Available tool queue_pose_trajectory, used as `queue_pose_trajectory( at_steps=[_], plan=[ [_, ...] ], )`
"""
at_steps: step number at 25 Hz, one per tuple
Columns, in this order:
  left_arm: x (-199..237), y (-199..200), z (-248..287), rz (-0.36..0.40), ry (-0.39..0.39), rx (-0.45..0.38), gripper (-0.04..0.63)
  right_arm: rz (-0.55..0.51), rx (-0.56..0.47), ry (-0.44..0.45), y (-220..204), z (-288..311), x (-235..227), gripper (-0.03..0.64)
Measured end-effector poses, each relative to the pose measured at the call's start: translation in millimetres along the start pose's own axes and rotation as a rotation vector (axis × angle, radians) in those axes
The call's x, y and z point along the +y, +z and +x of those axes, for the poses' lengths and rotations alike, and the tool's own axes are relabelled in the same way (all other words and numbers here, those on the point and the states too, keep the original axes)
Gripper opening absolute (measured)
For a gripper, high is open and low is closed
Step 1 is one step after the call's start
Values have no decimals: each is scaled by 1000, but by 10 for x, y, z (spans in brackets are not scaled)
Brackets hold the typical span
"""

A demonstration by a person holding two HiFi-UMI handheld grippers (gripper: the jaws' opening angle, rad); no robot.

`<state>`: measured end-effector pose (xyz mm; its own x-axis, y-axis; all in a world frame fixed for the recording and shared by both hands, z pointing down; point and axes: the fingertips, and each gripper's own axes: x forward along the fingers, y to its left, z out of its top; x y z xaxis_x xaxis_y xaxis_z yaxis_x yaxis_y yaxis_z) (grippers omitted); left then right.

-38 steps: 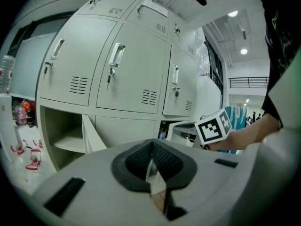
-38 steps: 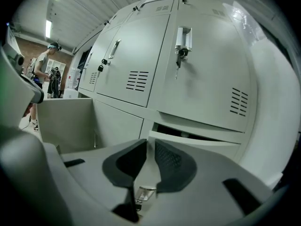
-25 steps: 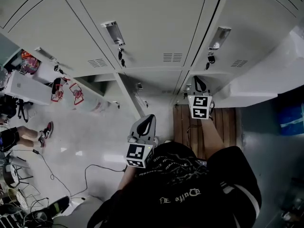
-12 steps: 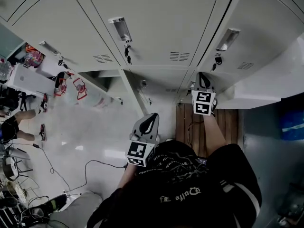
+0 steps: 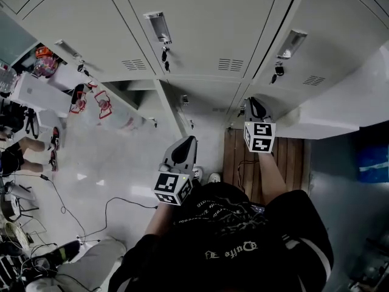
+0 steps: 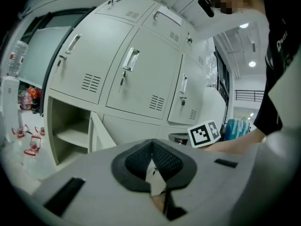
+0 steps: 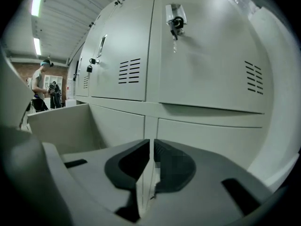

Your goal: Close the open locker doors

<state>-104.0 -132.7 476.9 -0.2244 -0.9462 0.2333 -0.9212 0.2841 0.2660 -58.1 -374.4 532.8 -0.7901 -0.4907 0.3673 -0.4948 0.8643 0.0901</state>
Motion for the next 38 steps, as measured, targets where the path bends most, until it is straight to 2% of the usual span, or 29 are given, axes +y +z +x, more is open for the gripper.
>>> queue_pose_trajectory(
  at_steps=[2, 5, 7, 9, 10, 12, 15, 18, 22, 30, 38],
  plan=[
    [35, -43, -43, -25, 25, 2, 8, 19, -8, 67, -22, -57, 233, 11],
    [49, -111, -136, -51, 65, 1, 8, 16, -23, 217, -33, -163, 668, 11],
    [89, -122, -219, -61, 101, -14, 8, 14, -41, 345, -7, -272, 952, 14],
    [180, -151, -343, -75, 159, -25, 8, 16, -59, 515, 21, -451, 1282, 20],
    [239, -178, -422, -84, 197, -27, 8, 9, -60, 610, 18, -564, 1466, 38],
    [366, -246, -591, -98, 273, -24, 8, -34, -51, 779, -13, -797, 1823, 126],
    [561, -370, -849, -117, 372, -19, 8, -134, -60, 910, -50, -1049, 2247, 138],
    [713, -457, -1065, -130, 452, -30, 8, -223, -75, 924, -69, -1107, 2508, 138],
    [805, -508, -1244, -139, 497, -48, 8, -277, -79, 849, -67, -971, 2636, 138],
    [1071, -593, -1450, -130, 493, -43, 8, -301, -72, 804, -23, -893, 2832, 106],
    [1725, -517, -1761, -114, 495, -21, 8, -280, -52, 743, 25, -892, 3305, 97]
  ],
)
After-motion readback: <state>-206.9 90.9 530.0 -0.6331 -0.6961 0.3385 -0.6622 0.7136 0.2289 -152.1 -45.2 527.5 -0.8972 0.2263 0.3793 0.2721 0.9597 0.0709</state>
